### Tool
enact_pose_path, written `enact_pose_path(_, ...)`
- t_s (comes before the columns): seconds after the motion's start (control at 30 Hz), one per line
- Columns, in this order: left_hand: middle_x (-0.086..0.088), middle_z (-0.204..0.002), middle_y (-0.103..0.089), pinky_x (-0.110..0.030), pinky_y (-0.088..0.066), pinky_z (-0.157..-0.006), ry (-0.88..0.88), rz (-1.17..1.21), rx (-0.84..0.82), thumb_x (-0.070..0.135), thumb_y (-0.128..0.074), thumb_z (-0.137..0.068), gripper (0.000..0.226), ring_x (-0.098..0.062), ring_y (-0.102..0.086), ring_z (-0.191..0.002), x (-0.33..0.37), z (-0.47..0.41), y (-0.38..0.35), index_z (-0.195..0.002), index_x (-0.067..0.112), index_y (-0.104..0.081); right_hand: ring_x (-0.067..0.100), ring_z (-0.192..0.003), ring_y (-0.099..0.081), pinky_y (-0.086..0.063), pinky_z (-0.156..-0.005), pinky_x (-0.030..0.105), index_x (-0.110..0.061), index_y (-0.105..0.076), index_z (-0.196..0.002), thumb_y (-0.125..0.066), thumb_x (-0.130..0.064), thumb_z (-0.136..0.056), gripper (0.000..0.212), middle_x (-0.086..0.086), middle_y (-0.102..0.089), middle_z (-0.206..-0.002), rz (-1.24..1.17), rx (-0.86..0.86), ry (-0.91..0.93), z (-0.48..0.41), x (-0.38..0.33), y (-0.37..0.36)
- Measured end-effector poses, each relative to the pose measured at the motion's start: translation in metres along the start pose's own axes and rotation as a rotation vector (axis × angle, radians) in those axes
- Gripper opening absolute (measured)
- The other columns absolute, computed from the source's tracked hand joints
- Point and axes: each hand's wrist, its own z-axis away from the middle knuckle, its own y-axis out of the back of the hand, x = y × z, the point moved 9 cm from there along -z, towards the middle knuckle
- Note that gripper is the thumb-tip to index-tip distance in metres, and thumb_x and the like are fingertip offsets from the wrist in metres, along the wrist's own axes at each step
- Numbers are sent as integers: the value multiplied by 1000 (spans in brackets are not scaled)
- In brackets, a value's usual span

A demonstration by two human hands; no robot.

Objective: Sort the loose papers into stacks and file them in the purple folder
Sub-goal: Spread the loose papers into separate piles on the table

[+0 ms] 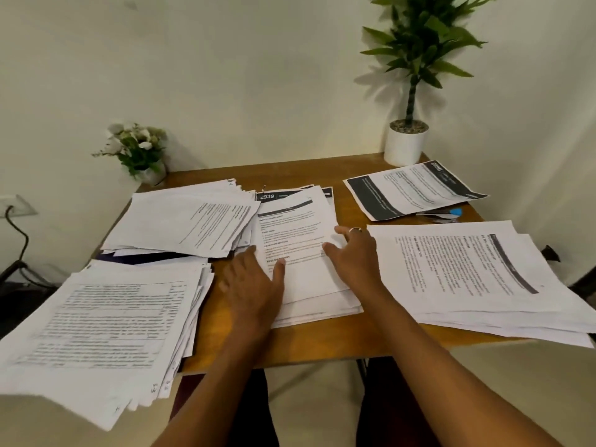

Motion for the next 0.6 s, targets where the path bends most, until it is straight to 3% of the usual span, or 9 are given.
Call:
enact_pose_path(0.23, -6, -144, -50, -51, -33, -109, -21, -18, 19, 65, -50, -92, 69, -29, -42, -134, -1, -2, 0, -144, 20, -42, 24, -127, -57, -44, -110, 48, -25, -61, -130, -76, -34, -89, 44, -1, -58, -142, 42, 0, -91, -24, 0, -13)
enact_pose_path(0.37, -6, -143, -51, -49, -33, -107, -18, 7, 45, 63, -54, -92, 68, -29, -42, -133, -1, -1, 3, -144, 19, -43, 25, -119, -63, -46, -108, 53, -22, -64, -125, -76, -25, -90, 37, 1, -65, -135, 3, 51, -65, -22, -7, -6)
enact_pose_path(0.47, -6, -144, -50, -49, -32, -107, -19, 34, 52, 61, -53, -93, 66, -29, -41, -133, 0, -1, 5, -144, 20, -43, 21, -108, -67, -50, -103, 49, -21, -65, -122, -77, -23, -89, 35, 1, -70, -125, -33, 80, -49, -20, -14, 1)
enact_pose_path(0.53, -6, -142, -51, -49, -31, -107, -24, 46, 56, 60, -53, -94, 63, -28, -41, -132, 0, 0, 6, -142, 19, -45, 22, -111, -67, -54, -93, 35, -19, -63, -127, -78, -23, -89, 41, 2, -68, -129, -72, 23, -59, -18, -17, 0)
enact_pose_path(0.6, -4, -141, -51, -48, -32, -106, -26, 67, 55, 60, -51, -95, 60, -27, -41, -131, 1, 1, 7, -140, 20, -47, 24, -115, -65, -48, -75, 21, -16, -61, -127, -77, -24, -90, 41, 3, -64, -134, -48, -59, -66, -16, -20, -3)
